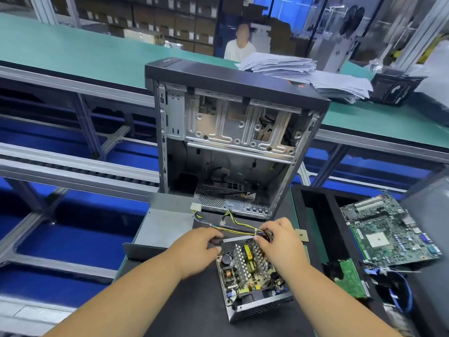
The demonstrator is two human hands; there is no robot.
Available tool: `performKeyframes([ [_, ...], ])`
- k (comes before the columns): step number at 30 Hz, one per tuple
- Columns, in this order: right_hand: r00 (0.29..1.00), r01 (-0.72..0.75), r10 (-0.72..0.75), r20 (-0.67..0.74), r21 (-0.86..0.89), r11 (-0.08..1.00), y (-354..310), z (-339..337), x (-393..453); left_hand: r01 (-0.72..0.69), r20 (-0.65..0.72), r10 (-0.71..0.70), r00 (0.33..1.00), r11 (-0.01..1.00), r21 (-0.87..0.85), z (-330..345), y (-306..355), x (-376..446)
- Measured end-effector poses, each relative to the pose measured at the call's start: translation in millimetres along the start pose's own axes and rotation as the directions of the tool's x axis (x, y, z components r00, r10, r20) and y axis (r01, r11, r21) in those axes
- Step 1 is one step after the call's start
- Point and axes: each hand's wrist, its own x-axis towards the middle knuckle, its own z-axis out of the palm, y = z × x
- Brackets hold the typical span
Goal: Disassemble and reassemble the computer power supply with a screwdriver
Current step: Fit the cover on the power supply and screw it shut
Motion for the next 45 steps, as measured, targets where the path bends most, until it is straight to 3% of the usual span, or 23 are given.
performKeyframes([
  [3,1.0,0.018,-0.018,0.0,-0.005,1.0,-2.0,1.3,1.9,0.017,0.038,-0.016,0.999,0.999,-0.046,-1.3,-0.4,3.4],
  [7,0.999,-0.023,0.024,-0.029,0.025,0.999,2.1,-1.5,3.6,-0.004,0.074,-0.001,0.997,0.998,0.064,-0.3,5.1,7.7],
  [12,0.992,-0.116,0.12,-0.039,0.084,0.99,15.1,-12.0,12.3,-0.036,0.01,0.035,0.999,0.983,0.179,0.7,12.0,9.5],
  [25,0.972,-0.035,0.064,0.225,-0.128,0.991,6.7,-25.2,26.6,-0.091,0.016,0.091,0.996,0.931,0.355,9.9,18.2,-3.6],
  [34,0.958,-0.039,0.073,0.277,-0.126,0.991,19.6,-26.7,52.5,-0.085,0.02,0.083,0.996,0.948,0.307,9.1,18.8,-7.6],
  [45,0.906,-0.028,0.093,0.412,-0.162,0.986,-16.9,-15.5,77.3,-0.077,0.03,0.072,0.997,0.964,0.253,8.0,14.7,-8.1],
])
